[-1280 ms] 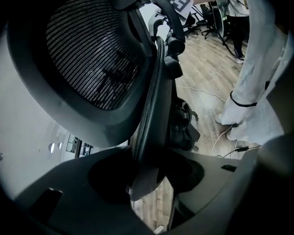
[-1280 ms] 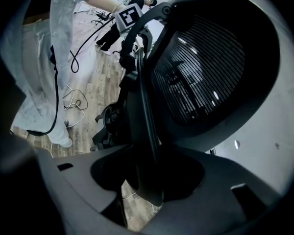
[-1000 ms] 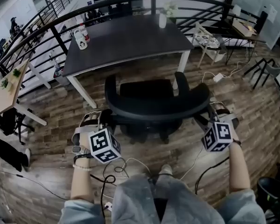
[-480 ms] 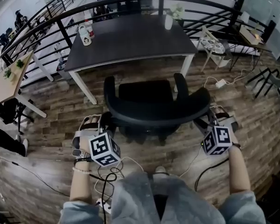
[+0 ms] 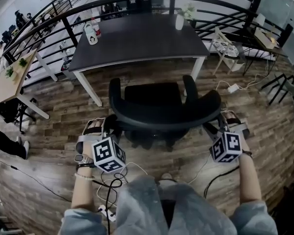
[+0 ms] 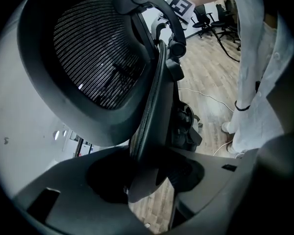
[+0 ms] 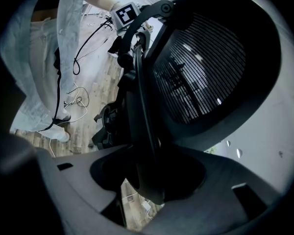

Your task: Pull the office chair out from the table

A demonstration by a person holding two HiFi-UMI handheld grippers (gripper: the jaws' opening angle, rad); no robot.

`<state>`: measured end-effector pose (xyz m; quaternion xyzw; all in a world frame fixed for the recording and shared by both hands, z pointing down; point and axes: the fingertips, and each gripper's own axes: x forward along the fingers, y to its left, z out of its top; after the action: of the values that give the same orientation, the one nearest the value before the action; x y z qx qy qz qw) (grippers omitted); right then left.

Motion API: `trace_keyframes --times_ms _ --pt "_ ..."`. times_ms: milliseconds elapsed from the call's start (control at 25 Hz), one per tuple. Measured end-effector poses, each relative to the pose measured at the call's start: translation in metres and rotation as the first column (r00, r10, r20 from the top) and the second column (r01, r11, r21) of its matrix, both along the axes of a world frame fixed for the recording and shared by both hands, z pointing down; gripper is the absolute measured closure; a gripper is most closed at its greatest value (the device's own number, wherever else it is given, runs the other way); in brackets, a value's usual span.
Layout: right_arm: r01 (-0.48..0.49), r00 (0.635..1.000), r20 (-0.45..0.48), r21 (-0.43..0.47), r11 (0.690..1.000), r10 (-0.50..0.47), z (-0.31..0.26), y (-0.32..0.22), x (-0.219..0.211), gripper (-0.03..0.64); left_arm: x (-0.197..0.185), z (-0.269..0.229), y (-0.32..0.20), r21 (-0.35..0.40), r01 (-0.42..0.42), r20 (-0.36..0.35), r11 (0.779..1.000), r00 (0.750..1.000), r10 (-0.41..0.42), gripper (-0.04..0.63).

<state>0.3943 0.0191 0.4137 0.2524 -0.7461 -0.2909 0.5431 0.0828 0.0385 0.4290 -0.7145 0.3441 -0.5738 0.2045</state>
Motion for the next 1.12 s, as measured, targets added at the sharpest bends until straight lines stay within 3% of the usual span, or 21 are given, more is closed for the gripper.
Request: trace_keyframes --times_ms 320,480,640,800,960,1120 --pt "-0.038 0.998 0.05 -0.033 0.999 0.04 -0.007 0.001 -0.001 0.407 0.0 -0.014 0.007 0.007 0.039 -0.113 0.999 0.993 -0.038 0.367" --pt "-0.046 0.987 0.15 -0.049 0.998 0.053 -0.02 0.012 -0.008 0.42 0.005 -0.028 0.017 0.026 0.057 -0.21 0.998 0.976 -0.051 0.386" --pt "-0.052 0.968 0.244 -0.051 0.997 0.063 -0.033 0.023 -0.019 0.442 0.015 -0.051 0.026 0.054 0.085 -0.366 0.995 0.929 -0.059 0.426" --pt "-0.053 0.938 0.346 0.035 0.998 0.037 -0.057 0.034 -0.038 0.603 0.027 -0.075 0.035 0.098 0.09 -0.462 0.991 0.886 -0.035 0.476" --pt "-0.048 0.886 0.463 0.028 0.998 0.03 -0.07 0.047 -0.06 0.609 0.039 -0.095 0.039 0.124 0.108 -0.556 0.986 0.831 -0.021 0.517" --pt "-0.044 0.82 0.57 -0.019 0.999 0.047 -0.075 0.056 -0.077 0.611 0.046 -0.097 0.043 0.123 0.123 -0.61 0.985 0.792 -0.022 0.553"
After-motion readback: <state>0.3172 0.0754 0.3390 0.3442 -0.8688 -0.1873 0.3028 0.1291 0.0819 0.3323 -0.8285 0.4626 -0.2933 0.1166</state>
